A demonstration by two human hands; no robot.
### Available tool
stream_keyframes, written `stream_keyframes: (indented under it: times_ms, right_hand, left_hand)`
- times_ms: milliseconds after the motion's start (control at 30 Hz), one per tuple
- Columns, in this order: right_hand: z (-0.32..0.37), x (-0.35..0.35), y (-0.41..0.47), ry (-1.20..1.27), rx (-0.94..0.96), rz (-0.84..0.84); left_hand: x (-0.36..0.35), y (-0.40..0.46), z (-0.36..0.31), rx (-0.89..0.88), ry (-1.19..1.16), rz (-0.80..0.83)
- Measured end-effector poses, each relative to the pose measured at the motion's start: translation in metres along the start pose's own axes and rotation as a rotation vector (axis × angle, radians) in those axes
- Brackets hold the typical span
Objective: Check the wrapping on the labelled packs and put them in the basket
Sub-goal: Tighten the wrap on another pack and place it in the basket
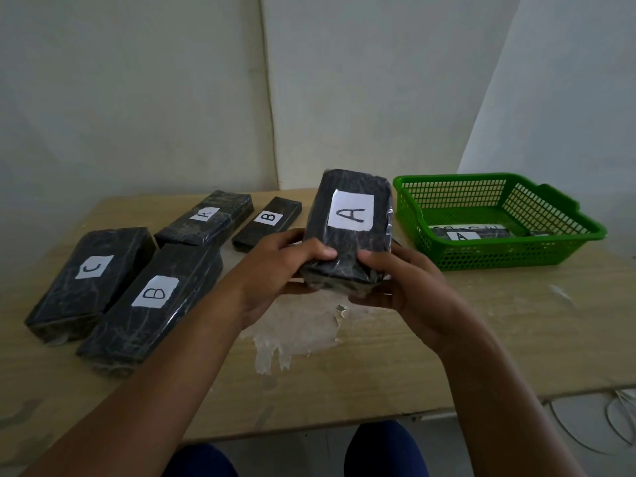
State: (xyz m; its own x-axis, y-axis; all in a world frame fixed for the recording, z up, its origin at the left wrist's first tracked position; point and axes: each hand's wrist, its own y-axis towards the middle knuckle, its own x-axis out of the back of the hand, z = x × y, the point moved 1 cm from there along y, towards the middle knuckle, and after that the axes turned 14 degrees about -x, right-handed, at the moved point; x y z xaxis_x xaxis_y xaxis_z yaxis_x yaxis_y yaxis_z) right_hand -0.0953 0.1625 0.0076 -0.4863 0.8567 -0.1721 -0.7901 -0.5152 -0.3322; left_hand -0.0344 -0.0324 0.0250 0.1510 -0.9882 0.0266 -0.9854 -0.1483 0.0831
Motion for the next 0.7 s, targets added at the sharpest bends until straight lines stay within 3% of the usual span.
stream_keyframes:
  times_ms: [500, 700]
  right_hand:
    - [0.011, 0.003, -0.001, 0.020, -0.116, -0.052]
    - [0.015, -0.003, -0.002, -0.069, -0.099, -0.135]
  left_hand:
    - [-0.006, 0.002, -0.003, 0.059, -0.120, 0.038]
    - [-0.001, 0.006, 0.008, 0.129, -0.271, 0.045]
